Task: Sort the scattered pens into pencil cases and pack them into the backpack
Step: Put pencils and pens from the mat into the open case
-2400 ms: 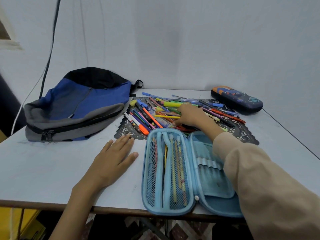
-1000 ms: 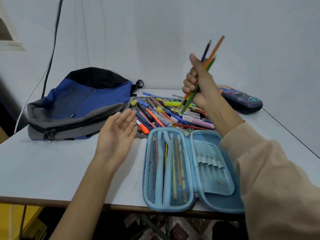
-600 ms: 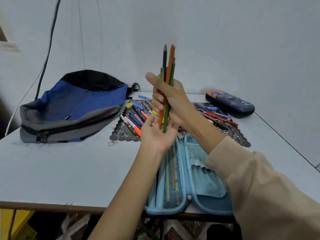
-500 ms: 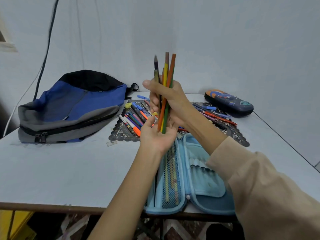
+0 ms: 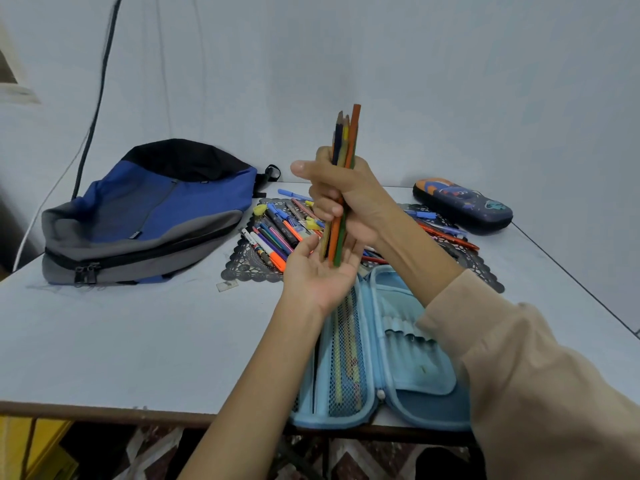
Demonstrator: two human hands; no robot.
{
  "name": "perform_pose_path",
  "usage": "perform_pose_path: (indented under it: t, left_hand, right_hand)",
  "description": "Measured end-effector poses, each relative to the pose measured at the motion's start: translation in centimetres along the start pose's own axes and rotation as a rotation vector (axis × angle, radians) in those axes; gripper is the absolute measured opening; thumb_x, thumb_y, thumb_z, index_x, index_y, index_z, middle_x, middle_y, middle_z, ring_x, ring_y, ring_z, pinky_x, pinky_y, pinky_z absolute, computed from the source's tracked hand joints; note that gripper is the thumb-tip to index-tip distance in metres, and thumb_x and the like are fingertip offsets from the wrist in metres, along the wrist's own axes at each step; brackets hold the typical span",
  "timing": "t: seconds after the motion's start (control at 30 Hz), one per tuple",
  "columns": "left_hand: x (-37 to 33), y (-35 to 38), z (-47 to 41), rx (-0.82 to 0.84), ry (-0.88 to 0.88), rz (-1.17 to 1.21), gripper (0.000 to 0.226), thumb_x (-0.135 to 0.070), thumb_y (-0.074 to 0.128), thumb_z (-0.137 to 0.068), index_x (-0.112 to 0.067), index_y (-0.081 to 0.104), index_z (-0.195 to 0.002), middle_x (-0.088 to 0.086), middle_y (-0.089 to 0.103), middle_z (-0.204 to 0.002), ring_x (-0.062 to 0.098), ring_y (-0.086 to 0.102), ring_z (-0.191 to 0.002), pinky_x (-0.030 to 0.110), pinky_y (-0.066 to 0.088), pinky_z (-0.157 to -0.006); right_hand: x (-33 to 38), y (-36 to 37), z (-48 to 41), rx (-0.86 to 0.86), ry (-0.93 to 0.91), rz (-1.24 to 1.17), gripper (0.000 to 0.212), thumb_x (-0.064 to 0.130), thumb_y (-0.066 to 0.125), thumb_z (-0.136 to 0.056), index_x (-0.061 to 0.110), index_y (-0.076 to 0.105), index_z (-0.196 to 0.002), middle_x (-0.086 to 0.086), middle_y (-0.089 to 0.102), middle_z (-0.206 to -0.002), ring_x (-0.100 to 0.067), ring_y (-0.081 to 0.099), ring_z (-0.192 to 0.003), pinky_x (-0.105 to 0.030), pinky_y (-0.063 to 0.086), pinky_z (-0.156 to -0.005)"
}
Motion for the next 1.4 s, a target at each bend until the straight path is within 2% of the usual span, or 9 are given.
perform_pose_path:
  t: [0.13, 0.37, 0.53, 0.67, 0.9, 1.03, 1.17, 1.3, 1.4]
  left_hand:
    - [0.0, -0.3, -0.1, 0.007, 0.014, 0.031, 0.044, -0.016, 0.041, -0.100, 0.010, 0.068, -0.077, 0.023, 0.070, -0.079, 0.033, 0.063, -0.091, 0.045, 0.044, -0.102]
    - [0.1, 0.2, 0.1, 0.031, 0.013, 0.013, 0.041, -0.020, 0.039, -0.102, 0.006, 0.066, -0.088, 0.021, 0.071, -0.083, 0.031, 0.065, -0.088, 0.043, 0.049, -0.083]
    - [0.6, -0.1, 0.0, 0.038, -0.023, -0.016, 0.038, -0.019, 0.039, -0.101, 0.003, 0.066, -0.086, 0.019, 0.069, -0.093, 0.029, 0.063, -0.099, 0.041, 0.045, -0.101]
    - [0.9, -0.3, 0.1, 0.005, -0.031, -0.008, 0.041, -0.019, 0.044, -0.099, 0.002, 0.067, -0.073, 0.017, 0.067, -0.094, 0.027, 0.062, -0.104, 0.037, 0.043, -0.104]
    - [0.6, 0.2, 0.8, 0.008, 0.010, 0.053, 0.043, -0.018, 0.043, -0.098, 0.004, 0.067, -0.070, 0.017, 0.069, -0.070, 0.028, 0.070, -0.056, 0.036, 0.058, -0.050]
    - [0.5, 0.2, 0.8, -0.002, 0.009, 0.055, 0.037, -0.019, 0.044, -0.100, 0.001, 0.066, -0.078, 0.016, 0.070, -0.069, 0.027, 0.070, -0.056, 0.034, 0.057, -0.046]
    - [0.3, 0.1, 0.7, -0.019, 0.030, 0.043, 0.056, -0.017, 0.043, -0.100, 0.002, 0.068, -0.053, 0.013, 0.069, -0.061, 0.023, 0.069, -0.050, 0.032, 0.057, -0.046]
    - [0.0, 0.2, 0.6, -0.007, 0.024, 0.029, 0.057, -0.018, 0.043, -0.099, 0.003, 0.069, -0.053, 0.013, 0.070, -0.066, 0.024, 0.070, -0.057, 0.036, 0.058, -0.056]
    - [-0.3, 0.3, 0.6, 0.011, 0.034, 0.014, 0.056, -0.017, 0.043, -0.099, 0.004, 0.068, -0.053, 0.014, 0.068, -0.062, 0.025, 0.069, -0.051, 0.035, 0.058, -0.046]
  right_hand:
    - [0.5, 0.8, 0.1, 0.022, -0.012, 0.024, 0.048, 0.008, 0.067, -0.088, 0.018, 0.029, -0.060, 0.004, 0.022, -0.046, -0.010, 0.023, -0.033, -0.022, 0.022, -0.039]
    - [0.3, 1.6, 0.6, 0.058, -0.008, 0.041, 0.025, 0.013, 0.064, -0.090, 0.014, 0.054, -0.068, -0.004, 0.053, -0.055, -0.021, 0.052, -0.049, -0.031, 0.049, -0.060]
    - [0.5, 1.2, 0.6, -0.013, 0.000, 0.047, 0.045, 0.026, 0.065, -0.092, 0.023, 0.044, -0.052, 0.001, 0.036, -0.045, -0.012, 0.029, -0.033, -0.022, 0.026, -0.040]
    - [0.7, 1.1, 0.7, -0.059, -0.031, 0.062, 0.048, 0.028, 0.065, -0.092, 0.020, 0.034, -0.055, 0.003, 0.031, -0.043, -0.011, 0.025, -0.032, -0.022, 0.025, -0.038]
    - [-0.2, 1.3, 1.2, 0.034, 0.008, 0.098, 0.036, 0.017, 0.068, -0.089, 0.013, 0.052, -0.058, -0.007, 0.052, -0.056, -0.021, 0.052, -0.046, -0.028, 0.048, -0.054]
    - [-0.6, 1.4, 1.4, 0.034, 0.026, 0.047, 0.041, 0.020, 0.067, -0.090, 0.016, 0.041, -0.059, -0.001, 0.042, -0.046, -0.014, 0.039, -0.034, -0.024, 0.034, -0.043]
    - [-0.7, 1.3, 1.4, -0.017, 0.019, 0.011, 0.051, 0.027, 0.065, -0.091, 0.019, 0.029, -0.057, 0.003, 0.029, -0.042, -0.011, 0.026, -0.031, -0.024, 0.023, -0.041]
    - [-0.8, 1.4, 1.4, -0.038, 0.024, -0.008, 0.051, 0.028, 0.066, -0.091, 0.020, 0.030, -0.056, 0.003, 0.029, -0.042, -0.011, 0.026, -0.031, -0.025, 0.023, -0.041]
    - [-0.6, 1.4, 1.3, -0.041, 0.013, -0.024, 0.047, 0.025, 0.066, -0.091, 0.017, 0.033, -0.058, 0.001, 0.033, -0.044, -0.013, 0.031, -0.032, -0.023, 0.029, -0.041]
Point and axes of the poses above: each hand's wrist, its own z-axis away from the middle knuckle, its own y-axis out of the palm, x = y × z, the point moved 9 cm from there along -z, towards the middle knuckle
